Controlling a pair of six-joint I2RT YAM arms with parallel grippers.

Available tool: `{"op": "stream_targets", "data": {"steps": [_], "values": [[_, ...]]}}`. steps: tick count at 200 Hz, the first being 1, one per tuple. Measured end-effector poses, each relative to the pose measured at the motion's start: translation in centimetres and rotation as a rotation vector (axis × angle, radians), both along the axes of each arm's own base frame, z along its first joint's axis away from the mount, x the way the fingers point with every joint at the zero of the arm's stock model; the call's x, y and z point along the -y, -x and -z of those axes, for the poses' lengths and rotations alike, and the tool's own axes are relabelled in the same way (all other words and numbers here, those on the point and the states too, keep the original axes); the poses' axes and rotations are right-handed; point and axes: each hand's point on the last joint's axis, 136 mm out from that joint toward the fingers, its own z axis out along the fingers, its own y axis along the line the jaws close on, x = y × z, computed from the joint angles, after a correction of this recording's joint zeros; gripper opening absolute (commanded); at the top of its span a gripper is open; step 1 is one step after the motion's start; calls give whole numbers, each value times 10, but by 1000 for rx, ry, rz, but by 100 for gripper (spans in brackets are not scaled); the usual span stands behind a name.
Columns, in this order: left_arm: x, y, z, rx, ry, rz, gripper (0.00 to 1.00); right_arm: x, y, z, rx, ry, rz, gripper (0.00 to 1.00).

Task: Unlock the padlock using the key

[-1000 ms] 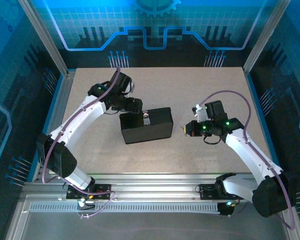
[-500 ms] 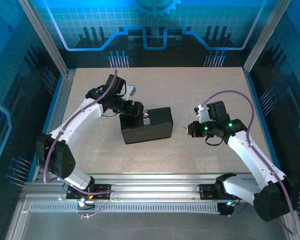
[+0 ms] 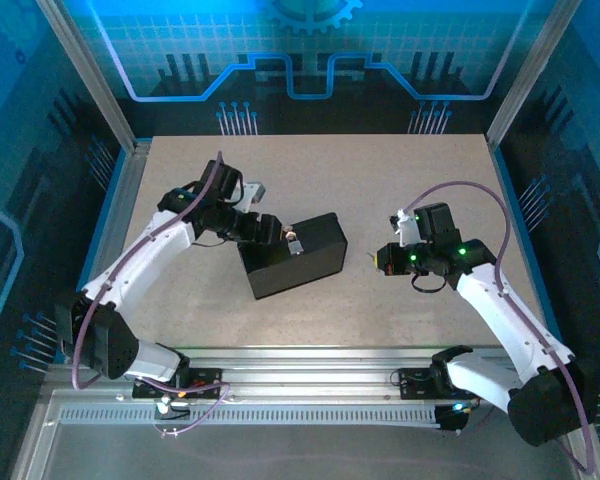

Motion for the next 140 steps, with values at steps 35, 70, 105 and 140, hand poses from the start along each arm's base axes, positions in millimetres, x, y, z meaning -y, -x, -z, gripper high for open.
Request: {"op": "stream_targets", "data": {"steps": [35, 70, 105, 140], "values": [[6, 16, 0, -49, 61, 10, 79, 0, 0, -1, 3, -1, 0, 0], [13, 29, -1, -89, 110, 25, 79, 0, 0, -1, 3, -1, 0, 0], [12, 25, -1, -30, 49, 68, 79, 0, 0, 0, 4, 2, -3, 0], [10, -17, -31, 194, -64, 162, 78, 1, -3, 8, -18, 17, -12, 0]]}}
